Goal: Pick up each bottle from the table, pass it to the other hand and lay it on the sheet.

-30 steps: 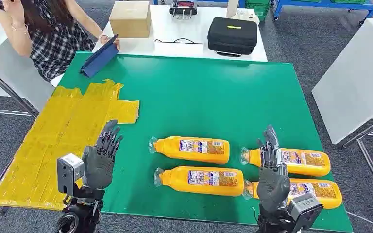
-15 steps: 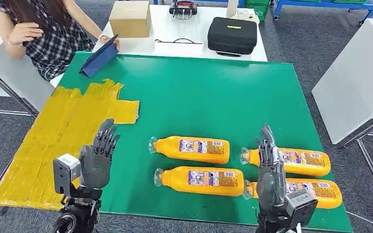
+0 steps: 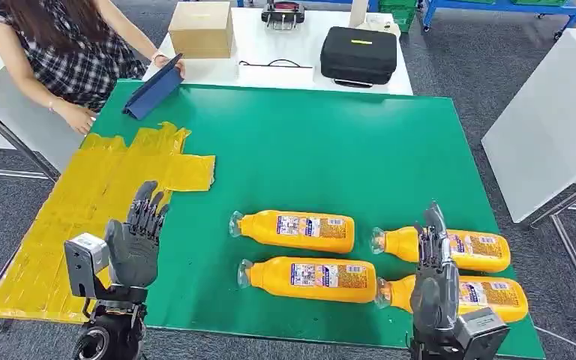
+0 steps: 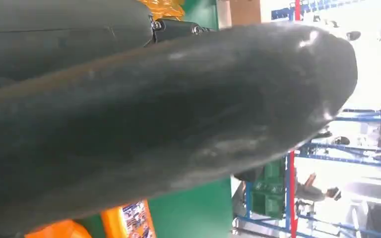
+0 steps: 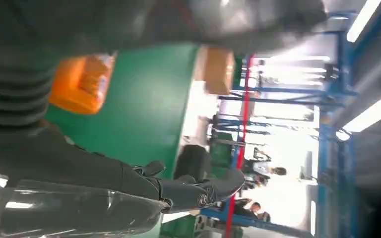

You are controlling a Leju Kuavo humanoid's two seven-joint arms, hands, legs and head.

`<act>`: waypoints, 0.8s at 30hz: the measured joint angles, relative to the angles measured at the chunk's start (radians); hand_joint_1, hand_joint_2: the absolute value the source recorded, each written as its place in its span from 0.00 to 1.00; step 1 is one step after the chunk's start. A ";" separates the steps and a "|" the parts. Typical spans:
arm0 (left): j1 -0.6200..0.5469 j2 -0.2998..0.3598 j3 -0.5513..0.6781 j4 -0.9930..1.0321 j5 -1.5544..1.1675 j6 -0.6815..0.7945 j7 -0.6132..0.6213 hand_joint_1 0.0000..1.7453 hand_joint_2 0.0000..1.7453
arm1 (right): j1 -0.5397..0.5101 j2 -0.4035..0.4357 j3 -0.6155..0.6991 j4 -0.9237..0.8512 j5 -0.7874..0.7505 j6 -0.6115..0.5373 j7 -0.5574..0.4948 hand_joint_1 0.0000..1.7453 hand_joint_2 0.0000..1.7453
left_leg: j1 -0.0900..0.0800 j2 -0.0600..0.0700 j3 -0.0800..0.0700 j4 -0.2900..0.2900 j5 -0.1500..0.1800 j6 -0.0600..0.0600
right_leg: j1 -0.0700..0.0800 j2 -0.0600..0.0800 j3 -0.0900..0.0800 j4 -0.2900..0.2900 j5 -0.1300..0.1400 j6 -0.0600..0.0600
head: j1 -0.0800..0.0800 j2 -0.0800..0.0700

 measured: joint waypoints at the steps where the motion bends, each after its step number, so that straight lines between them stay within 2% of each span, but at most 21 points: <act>1: 0.000 0.003 -0.006 0.000 0.005 0.005 0.000 0.00 0.00 | -0.002 -0.002 0.007 0.001 -0.013 -0.013 -0.005 0.00 0.00 | 0.000 0.000 0.000 0.000 0.000 0.000 | 0.000 0.000 0.000 0.000 0.000 0.000 | 0.000 0.000; 6: 0.000 0.014 -0.023 0.003 0.040 0.036 -0.017 0.00 0.00 | -0.003 -0.008 0.027 0.002 -0.041 -0.042 -0.026 0.00 0.00 | 0.000 0.000 0.000 0.000 0.000 0.000 | 0.000 0.000 0.000 0.000 0.000 0.000 | 0.000 0.000; 18: -0.003 0.016 -0.033 0.011 0.062 0.052 -0.035 0.00 0.00 | -0.010 -0.016 0.033 -0.007 0.001 -0.020 -0.029 0.00 0.00 | 0.000 0.000 0.000 0.000 0.000 0.000 | 0.000 0.000 0.000 0.000 0.000 0.000 | 0.000 0.000; 19: -0.003 0.016 -0.033 0.011 0.062 0.053 -0.038 0.00 0.00 | -0.013 -0.016 0.031 -0.008 0.004 -0.009 -0.028 0.00 1.00 | 0.000 0.000 0.000 0.000 0.000 0.000 | 0.000 0.000 0.000 0.000 0.000 0.000 | 0.000 0.000; 24: -0.008 0.017 -0.033 0.012 0.073 0.053 -0.039 0.00 0.00 | -0.028 -0.024 0.030 -0.007 0.014 0.001 -0.013 0.00 1.00 | 0.000 0.000 0.000 0.000 0.000 0.000 | 0.000 0.000 0.000 0.000 0.000 0.000 | 0.000 0.000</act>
